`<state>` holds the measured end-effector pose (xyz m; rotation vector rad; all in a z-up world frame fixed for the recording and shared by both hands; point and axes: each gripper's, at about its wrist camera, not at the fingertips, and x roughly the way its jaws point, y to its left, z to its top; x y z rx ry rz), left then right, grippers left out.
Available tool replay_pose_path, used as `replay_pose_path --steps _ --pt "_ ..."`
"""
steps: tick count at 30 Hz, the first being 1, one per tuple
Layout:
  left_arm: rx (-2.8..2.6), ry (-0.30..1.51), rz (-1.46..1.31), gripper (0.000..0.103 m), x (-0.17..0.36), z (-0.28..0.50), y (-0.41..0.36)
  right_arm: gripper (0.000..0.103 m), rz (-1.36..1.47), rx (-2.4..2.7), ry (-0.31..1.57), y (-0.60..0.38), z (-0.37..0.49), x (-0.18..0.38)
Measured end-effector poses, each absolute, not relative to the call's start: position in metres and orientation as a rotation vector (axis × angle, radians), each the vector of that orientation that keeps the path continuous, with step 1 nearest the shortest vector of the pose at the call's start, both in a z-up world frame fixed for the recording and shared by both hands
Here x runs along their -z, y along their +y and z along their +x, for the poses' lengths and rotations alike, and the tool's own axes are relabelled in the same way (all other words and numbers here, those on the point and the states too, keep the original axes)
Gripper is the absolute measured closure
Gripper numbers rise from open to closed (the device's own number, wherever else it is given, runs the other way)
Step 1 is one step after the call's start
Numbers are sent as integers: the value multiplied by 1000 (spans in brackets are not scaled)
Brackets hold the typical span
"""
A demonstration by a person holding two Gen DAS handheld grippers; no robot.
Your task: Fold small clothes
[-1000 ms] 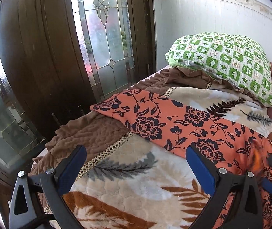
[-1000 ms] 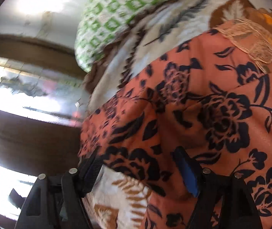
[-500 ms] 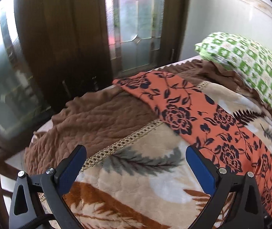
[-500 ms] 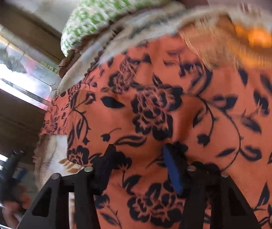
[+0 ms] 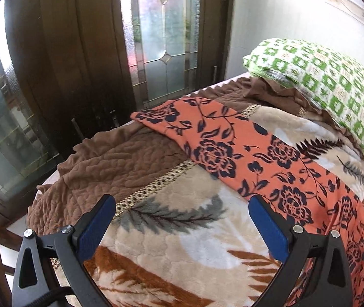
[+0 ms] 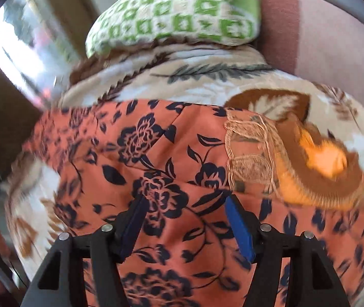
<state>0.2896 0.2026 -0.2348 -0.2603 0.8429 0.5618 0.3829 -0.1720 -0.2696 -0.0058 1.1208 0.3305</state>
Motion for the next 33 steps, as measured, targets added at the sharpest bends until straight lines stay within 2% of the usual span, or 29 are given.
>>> replay_pose_path --steps 4,6,7,8,11,16,20,29,30,33 --pt "-569 849 -232 0 237 294 196 36 -31 -416 1154 -155 392 292" --pt "-570 854 -234 0 239 296 195 41 -43 -419 1135 -149 394 299" --pt "-571 858 -231 0 240 297 193 69 -53 -410 1131 -149 396 301" --pt "-570 862 -228 0 241 298 191 93 -56 -392 1109 -150 397 300" --pt "-560 870 -212 0 243 301 183 103 15 -340 1027 -169 397 284" --pt "-538 867 -190 0 243 305 171 103 118 -171 979 -213 412 262" --pt "-513 868 -178 0 242 308 162 102 444 -116 953 -293 392 247" --pt "-472 879 -141 0 246 309 139 100 427 192 933 -417 275 240" --pt "-468 879 -135 0 246 309 137 99 434 186 928 -424 269 240" --pt "-461 879 -112 0 246 310 127 84 497 183 924 -436 257 251"
